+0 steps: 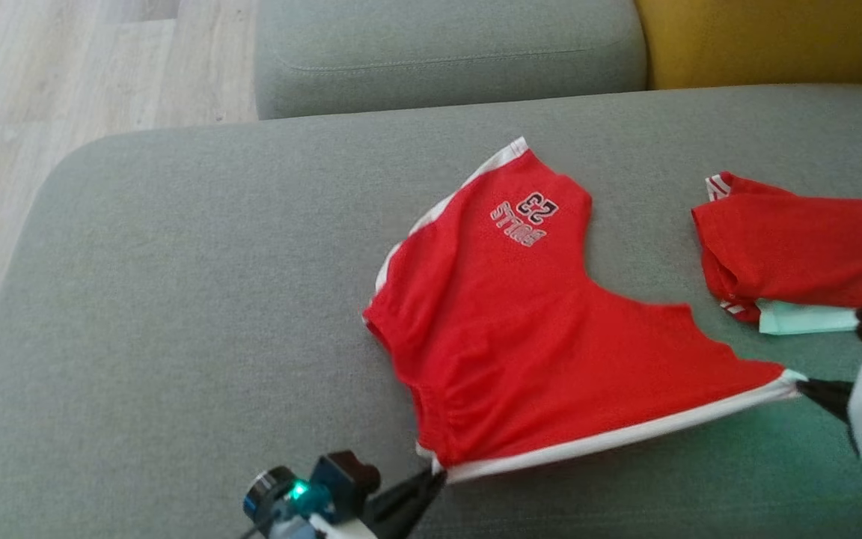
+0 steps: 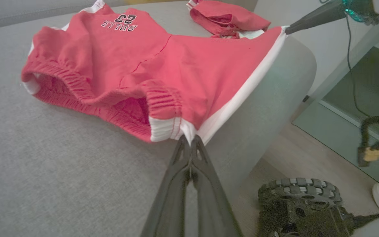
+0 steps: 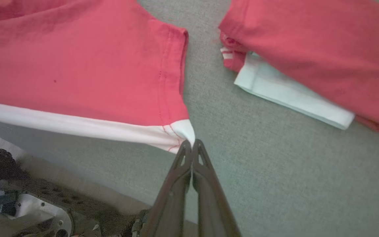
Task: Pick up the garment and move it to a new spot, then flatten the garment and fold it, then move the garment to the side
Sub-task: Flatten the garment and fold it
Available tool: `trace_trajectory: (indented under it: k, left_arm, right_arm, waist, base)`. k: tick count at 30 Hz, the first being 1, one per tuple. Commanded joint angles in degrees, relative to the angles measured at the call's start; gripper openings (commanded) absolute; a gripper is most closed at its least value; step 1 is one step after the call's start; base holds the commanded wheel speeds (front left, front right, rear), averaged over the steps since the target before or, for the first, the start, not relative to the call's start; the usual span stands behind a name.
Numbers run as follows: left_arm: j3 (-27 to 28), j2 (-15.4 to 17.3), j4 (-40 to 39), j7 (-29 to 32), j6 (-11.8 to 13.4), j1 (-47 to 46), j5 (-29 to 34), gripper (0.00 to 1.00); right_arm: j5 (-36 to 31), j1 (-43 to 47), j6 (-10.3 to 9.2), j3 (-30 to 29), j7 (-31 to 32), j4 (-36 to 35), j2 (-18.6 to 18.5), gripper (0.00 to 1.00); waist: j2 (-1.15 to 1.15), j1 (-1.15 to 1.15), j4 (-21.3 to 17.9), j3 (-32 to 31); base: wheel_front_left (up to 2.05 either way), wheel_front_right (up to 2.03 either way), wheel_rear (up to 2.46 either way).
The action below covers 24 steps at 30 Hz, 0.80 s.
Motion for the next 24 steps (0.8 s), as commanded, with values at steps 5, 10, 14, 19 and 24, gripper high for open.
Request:
trace_trajectory:
  k: [5,10,14,19,24]
  left_arm:
    - [2.7,3.4,-7.3,2.1,2.6,-1.4,0.1,0.00]
    - [4.5,3.5,-10.3,2.7,3.9,-3.9,-0.1,0.00]
    - [5.9,2.7,-11.3,3.0,4.1,-7.4,-0.3,0.00]
    - [7.0,1.3,-10.4,2.8,3.6,-12.1,-0.4,0.00]
    - [7.4,-0.7,-7.3,2.2,2.8,-16.8,-0.3,0.00]
  right_arm:
    - [-1.3,0.8,-0.05,-7.8,0.7,-3.8,-4.2,0.00]
    - [-4.9,-0.7,-0.05,-13.4,2.0,-5.0,-1.5,0.00]
    - [-8.8,-4.1,-0.05,-17.0,3.4,-5.6,1.0,0.00]
    - [-14.1,-10.6,-0.05,-19.1,5.3,-4.8,4.6,0.00]
    - [-18.2,-17.5,-0.05,-18.5,6.8,-1.6,7.3,0.00]
  waist:
    - [0.00,0.01,-0.2,0.7]
    - [0.00,0.01,1.4,2.5]
    - [0.00,0.01,3.6,5.4]
    - [0.00,0.01,6.9,9.3]
    - [0.00,0.01,10.7,12.9]
  base:
    - [0.00,0.00,0.00]
    - [0.00,0.00,0.00]
    - [0.00,0.00,0.00]
    - [0.00,0.00,0.00]
    - [0.00,0.00,0.00]
